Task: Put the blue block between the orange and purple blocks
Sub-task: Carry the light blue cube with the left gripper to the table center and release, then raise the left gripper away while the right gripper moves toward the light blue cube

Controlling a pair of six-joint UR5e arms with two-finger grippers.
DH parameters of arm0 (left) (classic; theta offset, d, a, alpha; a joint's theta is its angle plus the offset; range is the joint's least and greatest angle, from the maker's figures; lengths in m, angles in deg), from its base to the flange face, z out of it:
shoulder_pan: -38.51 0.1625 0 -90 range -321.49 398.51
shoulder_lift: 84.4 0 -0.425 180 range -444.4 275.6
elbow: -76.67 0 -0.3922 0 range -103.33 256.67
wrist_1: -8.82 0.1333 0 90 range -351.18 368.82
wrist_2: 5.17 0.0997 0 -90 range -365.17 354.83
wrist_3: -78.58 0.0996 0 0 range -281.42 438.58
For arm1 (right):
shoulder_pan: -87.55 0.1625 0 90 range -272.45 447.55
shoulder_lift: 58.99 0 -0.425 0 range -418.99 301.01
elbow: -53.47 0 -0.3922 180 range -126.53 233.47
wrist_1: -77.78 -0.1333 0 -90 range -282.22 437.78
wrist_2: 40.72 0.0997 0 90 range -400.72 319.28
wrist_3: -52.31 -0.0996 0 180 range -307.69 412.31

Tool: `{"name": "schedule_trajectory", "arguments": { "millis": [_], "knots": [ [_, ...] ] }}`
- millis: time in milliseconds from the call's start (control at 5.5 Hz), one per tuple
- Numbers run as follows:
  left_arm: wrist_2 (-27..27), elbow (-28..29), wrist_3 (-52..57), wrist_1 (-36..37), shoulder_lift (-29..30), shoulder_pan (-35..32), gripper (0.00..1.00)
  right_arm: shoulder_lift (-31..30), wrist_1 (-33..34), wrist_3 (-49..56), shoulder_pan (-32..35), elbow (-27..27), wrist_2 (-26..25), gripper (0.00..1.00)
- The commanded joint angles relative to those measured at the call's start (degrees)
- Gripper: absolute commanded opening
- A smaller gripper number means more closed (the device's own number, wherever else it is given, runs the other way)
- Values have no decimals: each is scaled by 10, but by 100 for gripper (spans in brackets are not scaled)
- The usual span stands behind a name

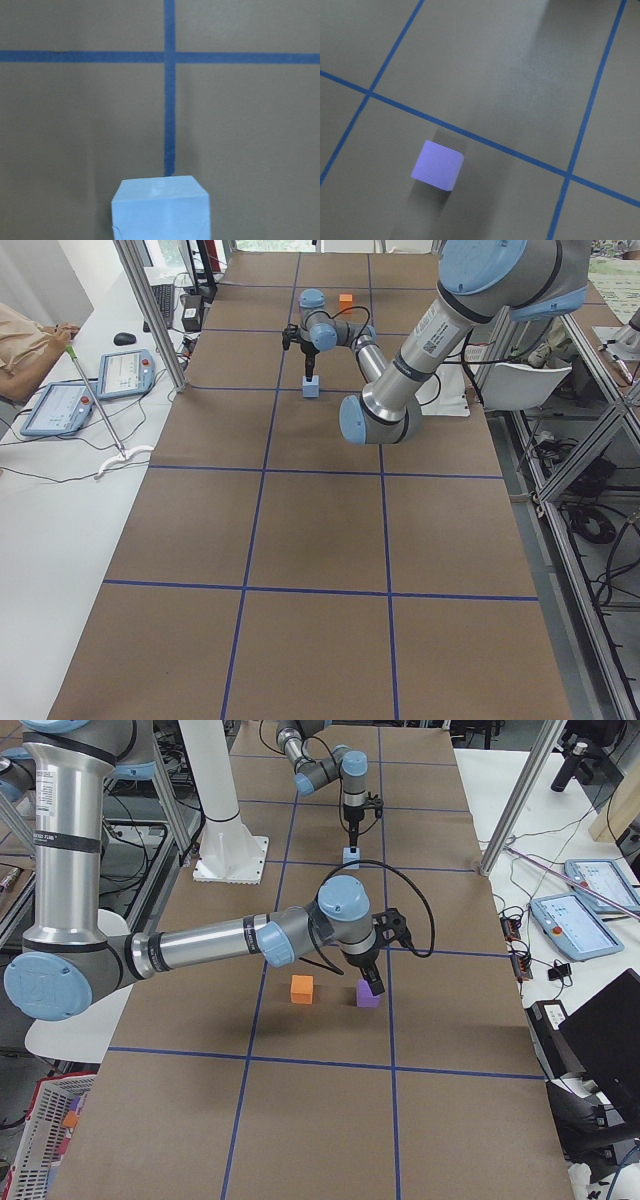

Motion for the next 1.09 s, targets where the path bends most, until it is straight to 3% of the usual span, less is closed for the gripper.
{"name": "schedule_trajectory", "arguments": {
  "millis": [0, 182, 364, 545, 909],
  "knots": [
    [-93, -75, 161, 92, -29, -96, 100, 75, 3, -169, -71, 10, 10, 100],
    [-109, -88, 232, 92, -67, -162, 100, 118, 4, -286, -140, 18, -4, 100],
    [-103, -108, 276, 89, -109, -203, 100, 185, 8, -402, -227, 17, -50, 100],
    [-98, -150, 276, 88, -151, -237, 100, 252, 37, -488, -316, 12, -135, 100],
    [-103, -191, 338, 94, -261, -297, 100, 410, 210, -537, -431, -11, -248, 100]
  ]
}}
